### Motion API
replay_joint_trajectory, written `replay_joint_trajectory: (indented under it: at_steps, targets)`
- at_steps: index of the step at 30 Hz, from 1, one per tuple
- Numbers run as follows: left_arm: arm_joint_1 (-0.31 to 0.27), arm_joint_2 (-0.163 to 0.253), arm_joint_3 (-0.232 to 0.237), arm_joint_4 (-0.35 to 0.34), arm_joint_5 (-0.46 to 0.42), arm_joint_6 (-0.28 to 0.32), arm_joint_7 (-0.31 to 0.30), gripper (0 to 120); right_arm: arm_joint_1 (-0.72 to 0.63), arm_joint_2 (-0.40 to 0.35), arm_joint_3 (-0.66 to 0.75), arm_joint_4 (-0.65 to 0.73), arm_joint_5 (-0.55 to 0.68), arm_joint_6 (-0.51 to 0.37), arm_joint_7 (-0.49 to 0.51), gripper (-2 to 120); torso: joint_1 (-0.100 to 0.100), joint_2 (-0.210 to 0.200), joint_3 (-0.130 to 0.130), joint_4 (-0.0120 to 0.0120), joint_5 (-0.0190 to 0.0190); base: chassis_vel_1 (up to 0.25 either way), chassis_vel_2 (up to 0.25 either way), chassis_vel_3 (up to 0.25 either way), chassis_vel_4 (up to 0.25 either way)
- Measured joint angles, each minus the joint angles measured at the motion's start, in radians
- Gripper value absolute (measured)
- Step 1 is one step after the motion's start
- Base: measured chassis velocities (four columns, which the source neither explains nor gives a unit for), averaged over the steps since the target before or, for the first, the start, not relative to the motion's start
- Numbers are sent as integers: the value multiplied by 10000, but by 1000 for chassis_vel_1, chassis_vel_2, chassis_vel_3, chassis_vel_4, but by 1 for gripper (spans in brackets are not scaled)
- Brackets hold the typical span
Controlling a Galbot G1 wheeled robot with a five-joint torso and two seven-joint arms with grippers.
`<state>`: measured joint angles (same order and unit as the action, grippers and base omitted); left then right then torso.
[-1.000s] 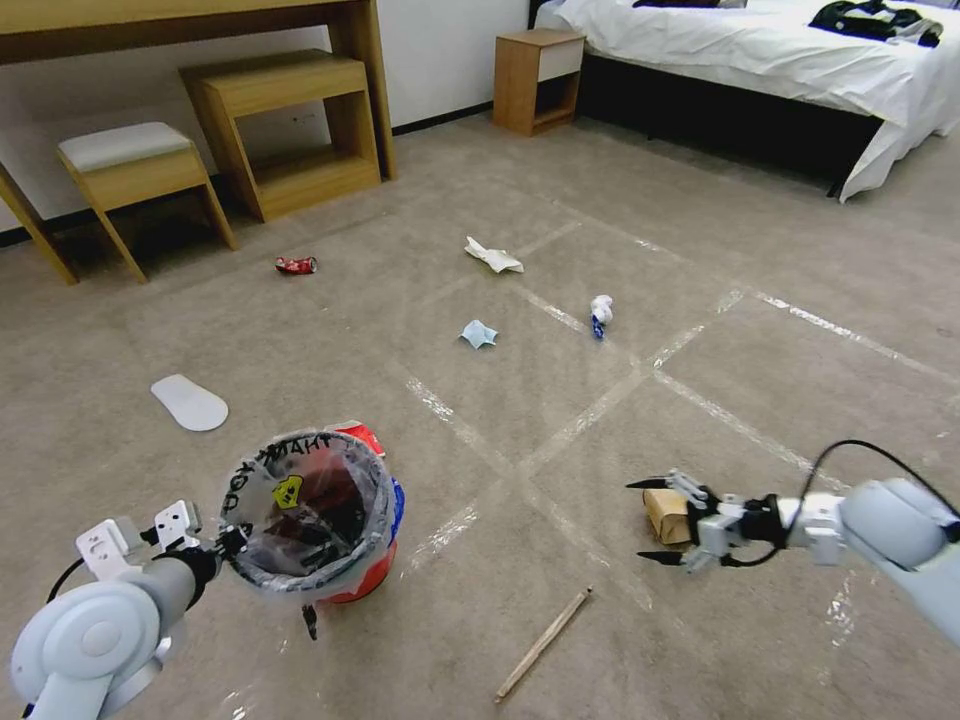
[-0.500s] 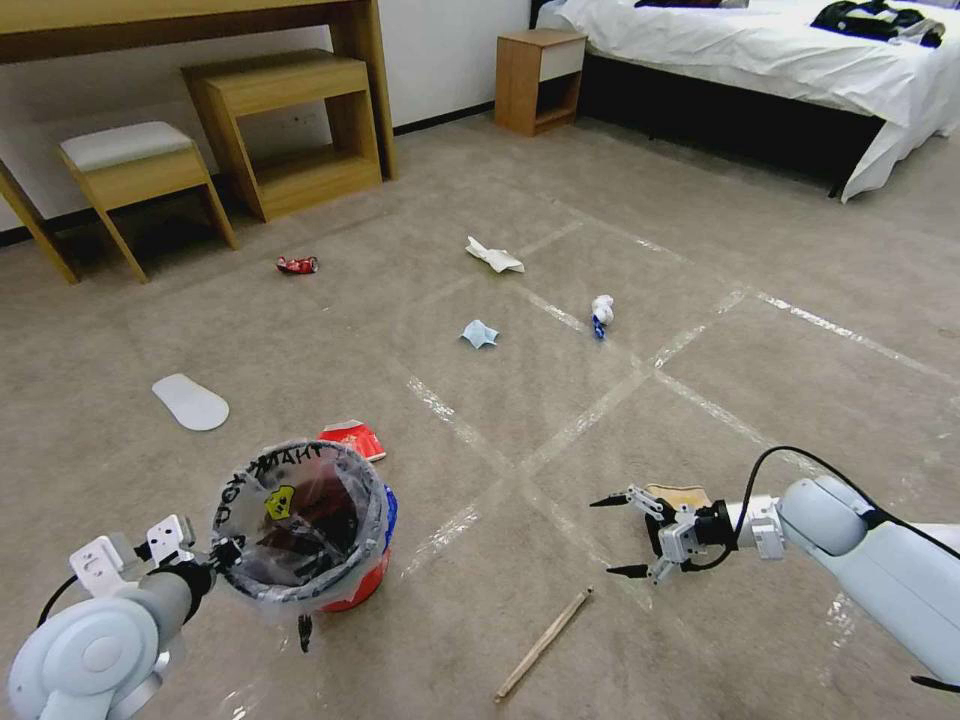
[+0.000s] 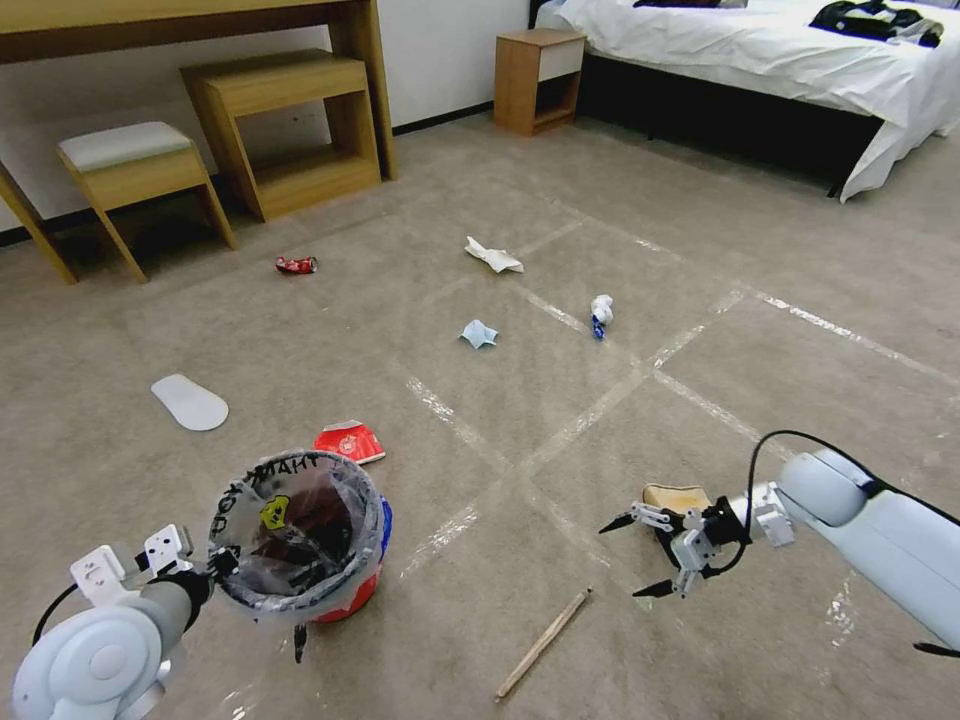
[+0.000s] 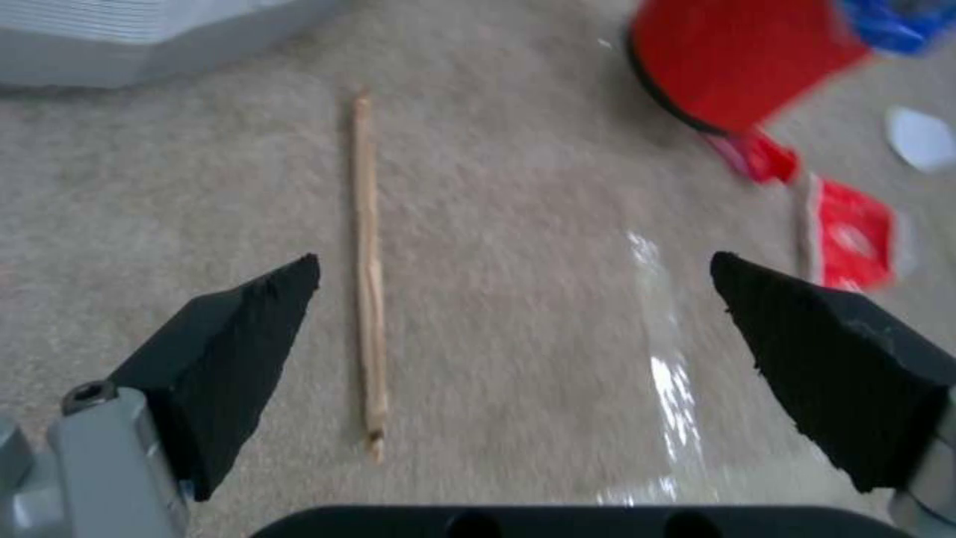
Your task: Pick up the trash bin and place the garbage on the floor into it.
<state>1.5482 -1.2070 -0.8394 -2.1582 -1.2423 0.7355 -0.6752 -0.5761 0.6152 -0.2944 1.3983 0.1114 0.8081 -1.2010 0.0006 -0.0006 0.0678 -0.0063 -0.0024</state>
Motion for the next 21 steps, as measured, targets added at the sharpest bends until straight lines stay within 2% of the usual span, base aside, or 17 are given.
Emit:
replay_joint_trajectory:
  at_steps: [8,16,21]
  targets:
    - [93,-270,-159,-65,196,0,111,0,657,806,-1000,20,-1145,10,-456,100,0,0,0,1,1,0,0,0,0]
    - [116,-676,-148,-151,490,0,201,0,809,1624,-1226,-174,-2542,12,-722,100,0,0,0,2,1,0,0,0,0]
    - [117,-788,-138,-201,567,0,238,0,900,1942,-1359,-532,-2933,12,-774,100,0,0,0,3,2,0,0,0,0]
